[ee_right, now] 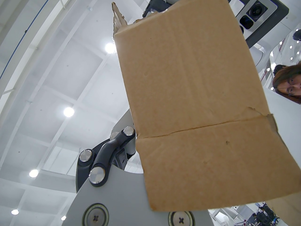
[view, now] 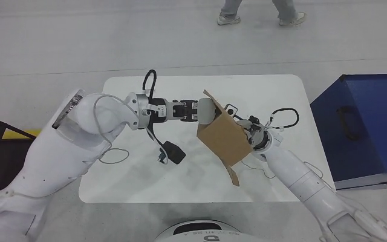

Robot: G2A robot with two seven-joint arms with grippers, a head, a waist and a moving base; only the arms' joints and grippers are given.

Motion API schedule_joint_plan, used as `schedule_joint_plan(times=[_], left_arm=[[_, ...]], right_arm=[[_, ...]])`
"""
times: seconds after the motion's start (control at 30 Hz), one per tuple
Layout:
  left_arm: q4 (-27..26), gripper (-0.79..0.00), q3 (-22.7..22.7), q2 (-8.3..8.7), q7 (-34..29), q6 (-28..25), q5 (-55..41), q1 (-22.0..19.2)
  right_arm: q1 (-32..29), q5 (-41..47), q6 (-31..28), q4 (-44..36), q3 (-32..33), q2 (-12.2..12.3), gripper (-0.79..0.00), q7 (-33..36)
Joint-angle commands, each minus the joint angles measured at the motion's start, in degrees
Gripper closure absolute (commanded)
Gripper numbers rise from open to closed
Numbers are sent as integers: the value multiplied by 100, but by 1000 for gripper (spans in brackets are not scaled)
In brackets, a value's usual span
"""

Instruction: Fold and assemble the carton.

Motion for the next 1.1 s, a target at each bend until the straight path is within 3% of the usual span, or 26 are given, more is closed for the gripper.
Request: schedule_joint_plan(times=[0.0, 0.27, 0.4, 0.57, 0.7, 0.8, 0.93, 1.07], left_arm=[[-1, -785, -122, 15, -94, -13, -74, 37], [0, -785, -195, 22, -166, -26, -133, 64], [485, -785, -607, 13, -266, 117, -1542, 352], [1097, -785, -963, 56, 93, -565, -2461, 317], [1216, -785, -711, 90, 739, -1065, -2289, 153], [1407, -785, -375, 83, 1421, -1047, -2047, -152], [1812, -785, -101, -10, 1734, -827, -2361, -549], [2187, -785, 185, -114, 1679, -937, -2542, -914]], right_arm=[[-24, 86, -2, 56, 91, 2, 0, 0], [-42, 130, -11, 75, 141, 1, 0, 0], [-84, -121, 16, -31, 181, 1, 0, -290], [-141, -482, 51, 7, 322, 16, 0, -365], [-188, -642, 116, -22, 409, 15, 0, -389], [-219, -872, 185, -66, 433, 20, 0, -338], [-266, -1110, 228, -120, 465, 21, 0, -303], [-318, -1180, 256, -167, 519, 14, 0, -302]])
